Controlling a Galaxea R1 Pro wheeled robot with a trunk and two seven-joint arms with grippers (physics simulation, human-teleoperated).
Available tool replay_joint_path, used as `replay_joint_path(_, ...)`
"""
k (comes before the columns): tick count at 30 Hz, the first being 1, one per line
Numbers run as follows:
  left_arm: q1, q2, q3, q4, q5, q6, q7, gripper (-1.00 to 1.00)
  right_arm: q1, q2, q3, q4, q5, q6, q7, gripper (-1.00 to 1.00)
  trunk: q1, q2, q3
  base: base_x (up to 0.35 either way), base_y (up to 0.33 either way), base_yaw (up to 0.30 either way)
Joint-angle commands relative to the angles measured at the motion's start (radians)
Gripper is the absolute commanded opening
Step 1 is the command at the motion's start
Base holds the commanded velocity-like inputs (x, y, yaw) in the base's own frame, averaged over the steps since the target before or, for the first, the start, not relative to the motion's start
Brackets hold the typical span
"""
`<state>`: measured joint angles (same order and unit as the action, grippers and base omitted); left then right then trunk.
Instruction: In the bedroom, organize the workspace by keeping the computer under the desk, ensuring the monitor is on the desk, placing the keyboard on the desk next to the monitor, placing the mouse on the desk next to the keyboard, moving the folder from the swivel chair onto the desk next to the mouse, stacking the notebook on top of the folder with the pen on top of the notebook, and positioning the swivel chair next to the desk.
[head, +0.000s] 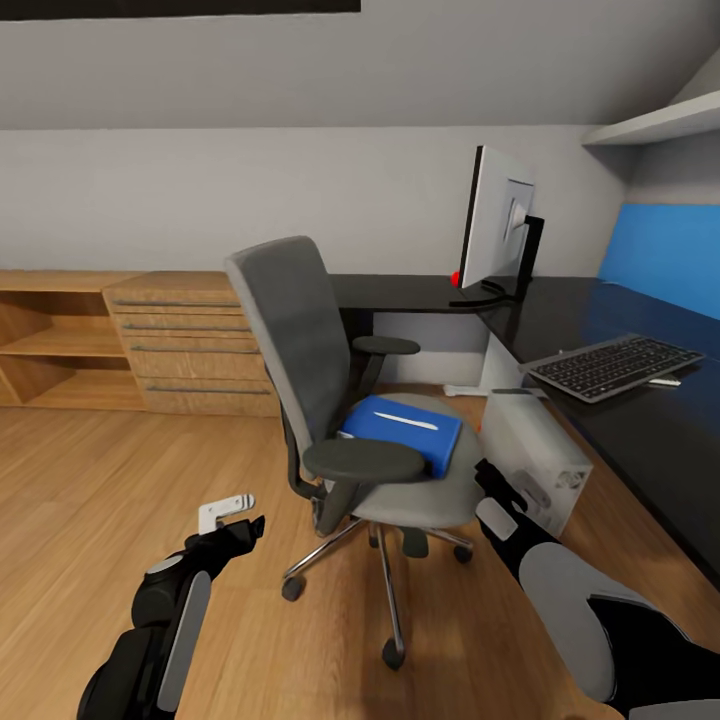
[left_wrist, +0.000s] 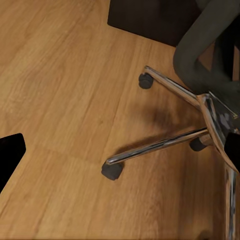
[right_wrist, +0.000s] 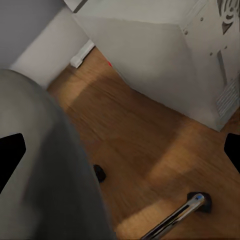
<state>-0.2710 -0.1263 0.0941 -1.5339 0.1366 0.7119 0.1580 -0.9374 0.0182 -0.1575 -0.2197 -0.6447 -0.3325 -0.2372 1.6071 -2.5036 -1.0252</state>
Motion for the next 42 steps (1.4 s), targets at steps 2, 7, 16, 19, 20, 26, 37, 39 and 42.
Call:
replay_joint_path(2, -0.001, -0.001, 0.001, 0.001, 0.010, 0.004, 0.007, 1.00, 0.000, 0.000, -0.003, 0.045, -0.023, -0.004, 0.000, 1.00, 0.000, 0.000, -0.001, 0.085, 0.000, 0.000)
replay_joint_path(7, -0.001, -0.001, 0.001, 0.003, 0.010, 0.004, 0.007, 1.00, 0.000, 0.001, -0.002, 0.045, -0.031, -0.003, -0.002, 1.00, 0.000, 0.000, -0.001, 0.135, 0.000, 0.000)
replay_joint_path(16, -0.001, -0.001, 0.001, 0.003, 0.009, 0.003, 0.008, 1.00, 0.000, 0.003, -0.001, 0.043, -0.029, -0.005, -0.001, 1.00, 0.000, 0.000, -0.001, 0.009, 0.000, 0.031)
replay_joint_path(19, -0.001, -0.001, 0.001, 0.003, 0.009, 0.004, 0.008, 1.00, 0.000, 0.004, -0.001, 0.043, -0.029, -0.005, -0.001, 1.00, 0.000, 0.000, -0.001, 0.000, 0.000, 0.220)
replay_joint_path(20, -0.001, -0.001, 0.001, 0.003, 0.009, 0.004, 0.008, 1.00, 0.000, 0.004, -0.001, 0.043, -0.029, -0.005, -0.001, 1.00, 0.000, 0.000, -0.001, 0.000, 0.000, 0.254)
replay_joint_path(26, -0.001, -0.001, 0.001, 0.003, 0.009, 0.004, 0.008, 1.00, 0.000, 0.005, 0.001, 0.045, -0.026, -0.007, -0.002, 1.00, 0.000, 0.000, -0.001, 0.000, 0.000, 0.271)
replay_joint_path(37, -0.001, 0.000, 0.003, 0.004, 0.010, 0.003, 0.008, 1.00, 0.000, 0.003, 0.001, 0.043, -0.024, -0.011, 0.000, 1.00, 0.000, 0.000, -0.001, 0.000, 0.000, 0.037)
replay_joint_path(39, -0.001, 0.000, 0.003, 0.004, 0.009, 0.003, 0.008, 1.00, 0.000, 0.002, 0.001, 0.043, -0.024, -0.010, 0.000, 1.00, 0.000, 0.000, -0.001, 0.000, 0.000, -0.272)
replay_joint_path(42, -0.001, 0.001, 0.003, 0.004, 0.009, 0.002, 0.009, 1.00, 0.000, 0.003, 0.001, 0.043, -0.025, -0.012, 0.000, 1.00, 0.000, 0.000, -0.001, 0.000, 0.000, -0.079)
